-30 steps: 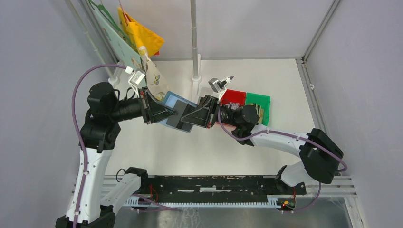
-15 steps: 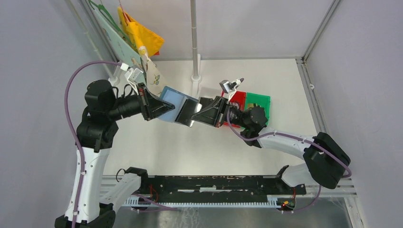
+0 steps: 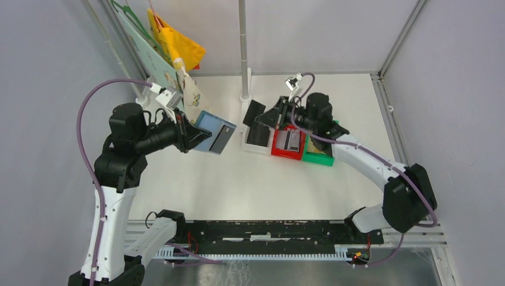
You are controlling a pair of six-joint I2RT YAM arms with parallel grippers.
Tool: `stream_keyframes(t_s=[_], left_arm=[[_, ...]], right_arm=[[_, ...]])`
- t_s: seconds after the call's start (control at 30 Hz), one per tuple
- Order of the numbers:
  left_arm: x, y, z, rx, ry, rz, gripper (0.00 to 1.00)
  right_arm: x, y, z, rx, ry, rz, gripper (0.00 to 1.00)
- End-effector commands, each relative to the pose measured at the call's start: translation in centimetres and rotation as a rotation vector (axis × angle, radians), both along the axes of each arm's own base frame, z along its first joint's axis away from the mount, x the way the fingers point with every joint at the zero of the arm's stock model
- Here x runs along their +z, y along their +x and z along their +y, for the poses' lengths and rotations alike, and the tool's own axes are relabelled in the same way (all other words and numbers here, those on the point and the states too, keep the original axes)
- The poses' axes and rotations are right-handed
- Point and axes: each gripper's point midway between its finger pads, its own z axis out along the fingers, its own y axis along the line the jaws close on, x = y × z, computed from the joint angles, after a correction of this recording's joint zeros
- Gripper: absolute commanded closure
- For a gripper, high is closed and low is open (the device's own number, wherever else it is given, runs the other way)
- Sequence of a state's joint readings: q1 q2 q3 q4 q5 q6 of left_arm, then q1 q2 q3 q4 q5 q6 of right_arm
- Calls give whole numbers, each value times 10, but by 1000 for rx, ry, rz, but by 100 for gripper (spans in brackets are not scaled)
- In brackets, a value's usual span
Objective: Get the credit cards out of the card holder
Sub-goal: Place the credit card in the storage box.
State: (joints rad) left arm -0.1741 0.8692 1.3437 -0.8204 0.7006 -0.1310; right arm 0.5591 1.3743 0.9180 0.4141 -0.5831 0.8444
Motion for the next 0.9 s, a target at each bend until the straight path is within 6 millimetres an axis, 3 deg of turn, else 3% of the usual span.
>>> stream_keyframes(t_s=[0.0, 0.1, 0.2, 0.43, 0.57, 0.87], left_arm=[[22, -16, -6, -87, -2, -106, 98], [28, -24, -10, -123, -24, -109, 98], [32, -30, -11, -138, -36, -115, 98], [36, -37, -14, -169, -57, -107, 98], [41, -42, -18, -203, -83, -103, 98], [47, -52, -23, -253, -115, -90, 98]], right_arm=[[-69, 47, -12, -89, -388, 39, 100], [-99, 71, -6, -94, -484, 89, 100], [-115, 91, -6, -140, -537, 106, 100], [-154, 104, -1, -165, -564, 179, 100], [-171, 111, 6, -170, -561, 216, 100], [-187, 130, 15, -203, -561, 241, 100]])
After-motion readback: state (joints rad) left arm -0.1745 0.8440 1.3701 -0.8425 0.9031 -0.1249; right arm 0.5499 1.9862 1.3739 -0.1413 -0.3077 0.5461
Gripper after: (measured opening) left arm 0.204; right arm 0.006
